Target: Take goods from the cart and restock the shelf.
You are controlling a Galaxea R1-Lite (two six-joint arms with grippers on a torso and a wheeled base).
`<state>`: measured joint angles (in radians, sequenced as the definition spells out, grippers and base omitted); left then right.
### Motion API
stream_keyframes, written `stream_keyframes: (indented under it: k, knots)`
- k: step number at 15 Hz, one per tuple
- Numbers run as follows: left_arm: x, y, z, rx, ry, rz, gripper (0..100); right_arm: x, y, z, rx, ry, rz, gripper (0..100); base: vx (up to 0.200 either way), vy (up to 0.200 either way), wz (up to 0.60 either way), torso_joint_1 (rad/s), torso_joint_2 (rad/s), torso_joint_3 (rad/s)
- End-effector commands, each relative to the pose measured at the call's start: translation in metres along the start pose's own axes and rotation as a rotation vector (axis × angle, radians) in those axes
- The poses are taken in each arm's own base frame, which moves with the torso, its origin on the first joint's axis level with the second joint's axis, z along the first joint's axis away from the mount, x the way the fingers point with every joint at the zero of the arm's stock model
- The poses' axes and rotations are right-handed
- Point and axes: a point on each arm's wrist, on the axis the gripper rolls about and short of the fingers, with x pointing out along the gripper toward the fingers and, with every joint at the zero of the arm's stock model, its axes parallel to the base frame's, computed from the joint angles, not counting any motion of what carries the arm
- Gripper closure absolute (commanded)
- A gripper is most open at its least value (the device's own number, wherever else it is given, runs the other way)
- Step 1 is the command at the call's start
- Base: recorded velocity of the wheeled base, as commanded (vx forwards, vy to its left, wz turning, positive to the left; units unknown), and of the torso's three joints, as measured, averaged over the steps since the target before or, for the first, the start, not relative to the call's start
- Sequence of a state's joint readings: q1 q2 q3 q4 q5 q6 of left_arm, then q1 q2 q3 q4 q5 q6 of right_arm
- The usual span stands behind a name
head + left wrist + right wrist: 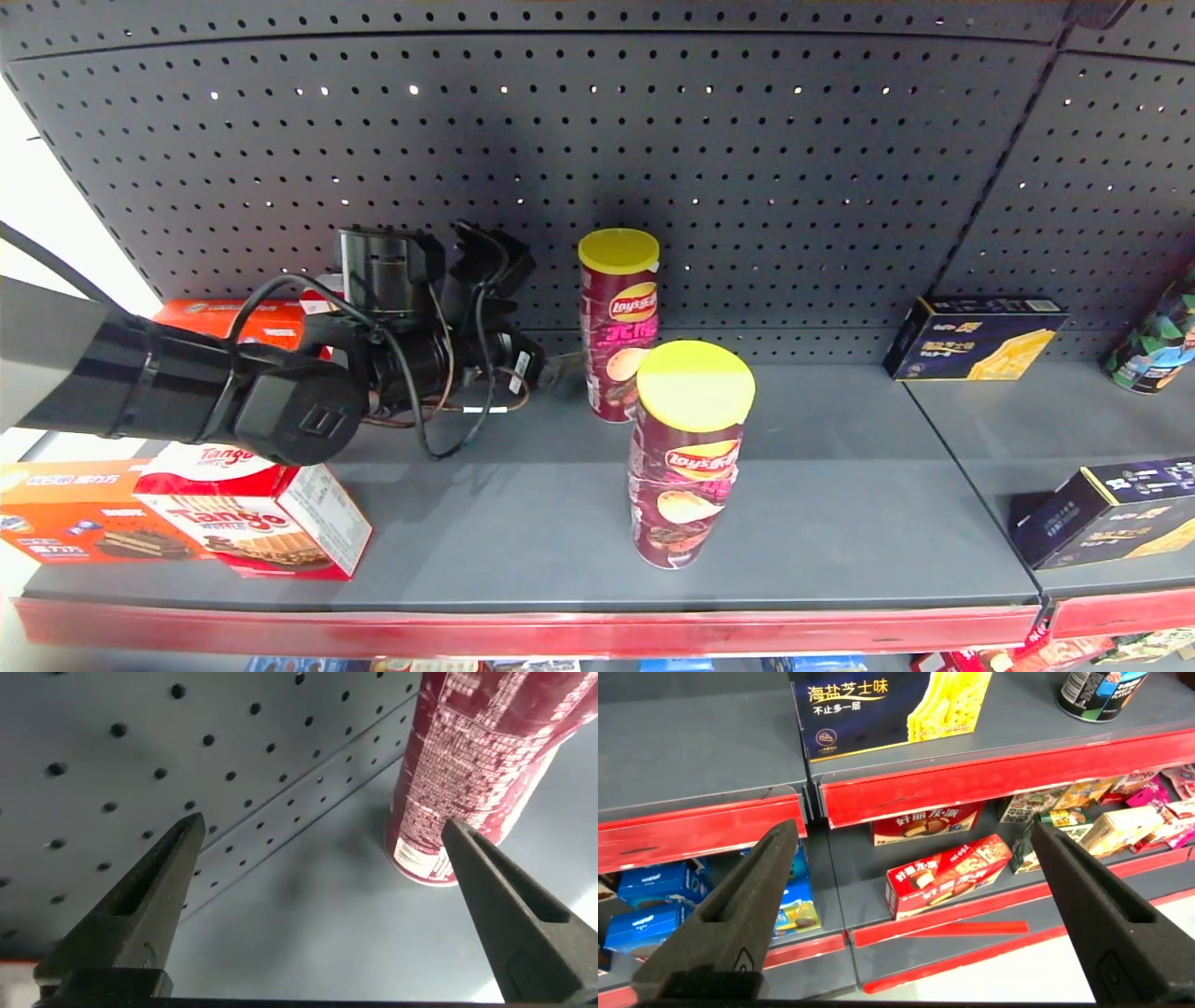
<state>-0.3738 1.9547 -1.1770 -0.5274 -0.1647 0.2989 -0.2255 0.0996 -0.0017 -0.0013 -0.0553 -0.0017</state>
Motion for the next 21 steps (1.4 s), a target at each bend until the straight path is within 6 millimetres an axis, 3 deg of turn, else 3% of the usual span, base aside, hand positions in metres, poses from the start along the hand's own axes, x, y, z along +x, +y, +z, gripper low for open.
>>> stream_keyframes:
  k: [1, 7, 13, 18, 19, 21]
  knots:
    - [0.01, -0.002, -0.004, 0.0, 0.009, -0.006, 0, 0.0, 0.0, 0.0, 0.0, 0.0, 0.0, 0, 0.0, 0.0, 0.0, 0.0, 0.0, 0.0]
    - [0.027, -0.005, -0.008, 0.004, 0.016, -0.001, 0, 0.0, 0.0, 0.0, 0.0, 0.0, 0.0, 0, 0.0, 0.0, 0.0, 0.0, 0.0, 0.0]
    - [0.023, -0.002, -0.005, 0.007, -0.003, 0.011, 0, 0.0, 0.0, 0.0, 0.0, 0.0, 0.0, 0, 0.0, 0.0, 0.0, 0.0, 0.0, 0.0]
    - [-0.045, 0.013, 0.047, 0.011, -0.135, 0.132, 0, 0.0, 0.0, 0.0, 0.0, 0.0, 0.0, 0, 0.0, 0.0, 0.0, 0.0, 0.0, 0.0]
    - [-0.054, 0.012, 0.051, 0.009, -0.147, 0.142, 0, 0.0, 0.0, 0.0, 0.0, 0.002, 0.0, 0, 0.0, 0.0, 0.0, 0.0, 0.0, 0.0]
    - [-0.094, 0.006, 0.057, -0.006, -0.176, 0.158, 0, 0.0, 0.0, 0.0, 0.0, 0.0, 0.0, 0, 0.0, 0.0, 0.0, 0.0, 0.0, 0.0]
